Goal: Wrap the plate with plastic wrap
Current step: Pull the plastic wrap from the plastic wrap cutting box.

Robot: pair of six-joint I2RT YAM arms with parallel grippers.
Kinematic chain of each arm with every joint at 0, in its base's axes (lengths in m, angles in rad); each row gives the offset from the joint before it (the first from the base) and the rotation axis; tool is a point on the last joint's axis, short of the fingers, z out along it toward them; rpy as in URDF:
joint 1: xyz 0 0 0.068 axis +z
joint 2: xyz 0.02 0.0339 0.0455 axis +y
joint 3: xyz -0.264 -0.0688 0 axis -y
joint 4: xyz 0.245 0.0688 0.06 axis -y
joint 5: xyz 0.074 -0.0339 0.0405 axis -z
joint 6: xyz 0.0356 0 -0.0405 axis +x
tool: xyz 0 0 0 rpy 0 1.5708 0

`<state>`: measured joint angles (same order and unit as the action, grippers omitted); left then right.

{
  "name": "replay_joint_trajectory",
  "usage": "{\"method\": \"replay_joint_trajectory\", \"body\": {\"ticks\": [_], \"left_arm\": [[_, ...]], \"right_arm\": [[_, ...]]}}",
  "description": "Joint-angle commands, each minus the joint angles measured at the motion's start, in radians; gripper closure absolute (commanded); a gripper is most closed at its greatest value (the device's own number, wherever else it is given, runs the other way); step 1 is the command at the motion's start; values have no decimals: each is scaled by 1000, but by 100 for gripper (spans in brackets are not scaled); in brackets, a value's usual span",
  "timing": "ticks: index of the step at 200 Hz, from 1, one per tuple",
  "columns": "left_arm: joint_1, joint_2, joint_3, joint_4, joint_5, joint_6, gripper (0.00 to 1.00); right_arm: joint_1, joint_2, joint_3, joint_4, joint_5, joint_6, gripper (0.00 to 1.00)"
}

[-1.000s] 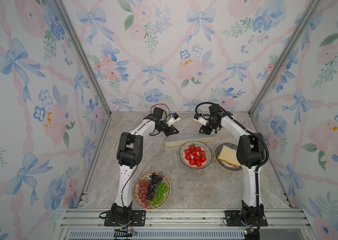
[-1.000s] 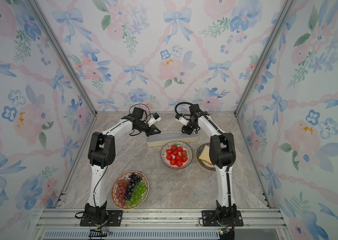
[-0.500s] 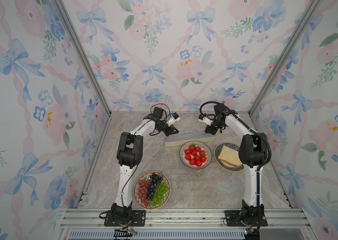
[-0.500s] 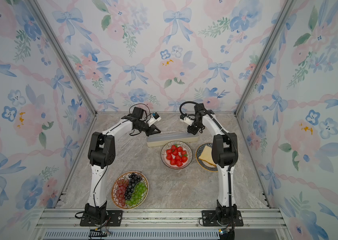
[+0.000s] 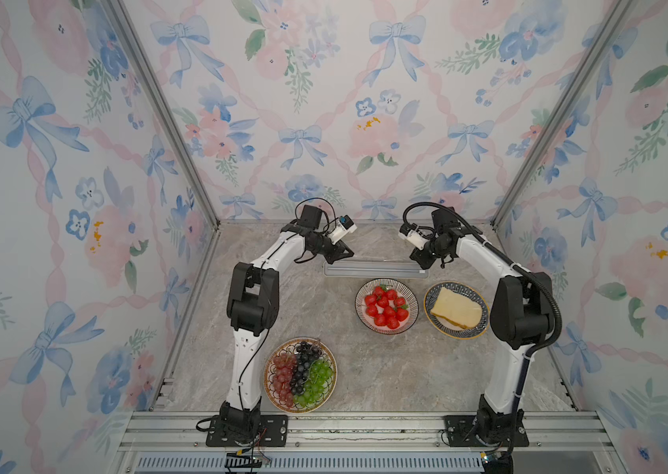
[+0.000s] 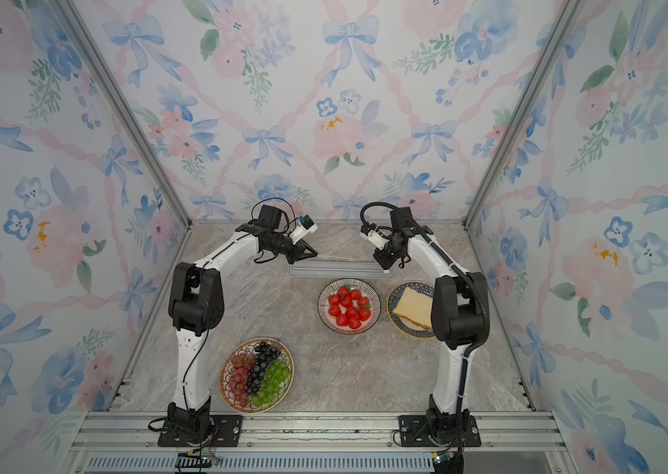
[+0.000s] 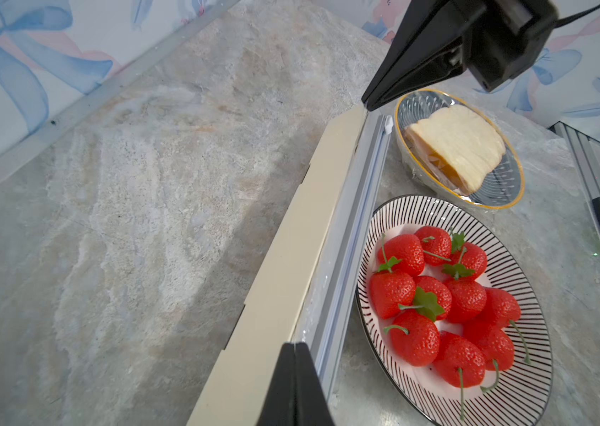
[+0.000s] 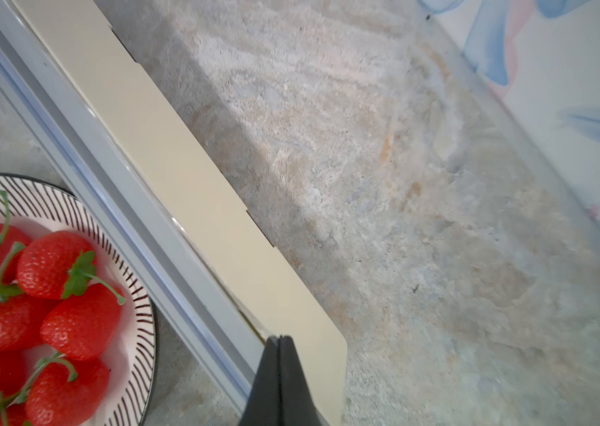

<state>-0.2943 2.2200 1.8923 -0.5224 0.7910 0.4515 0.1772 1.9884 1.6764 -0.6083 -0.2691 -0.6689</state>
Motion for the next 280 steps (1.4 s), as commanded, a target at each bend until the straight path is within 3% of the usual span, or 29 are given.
{"method": "replay_joint_trajectory", "body": {"ticks": [1,123,215,280], "left_arm": [[-3,-72,41,7,36,-19,100],[-6,-127,121,9,28,-79,100],[-16,-146,328,10,-24,-184,100],[-26,-170,338,10,-57,-183,100]], "right_arm": [[-8,-59,-5,97,-12,41,100],[-46,-194,11,121,-1,131,100],[-55,-297,126,100,44,227,100],[-58,-306,143,117,27,244,100]]}}
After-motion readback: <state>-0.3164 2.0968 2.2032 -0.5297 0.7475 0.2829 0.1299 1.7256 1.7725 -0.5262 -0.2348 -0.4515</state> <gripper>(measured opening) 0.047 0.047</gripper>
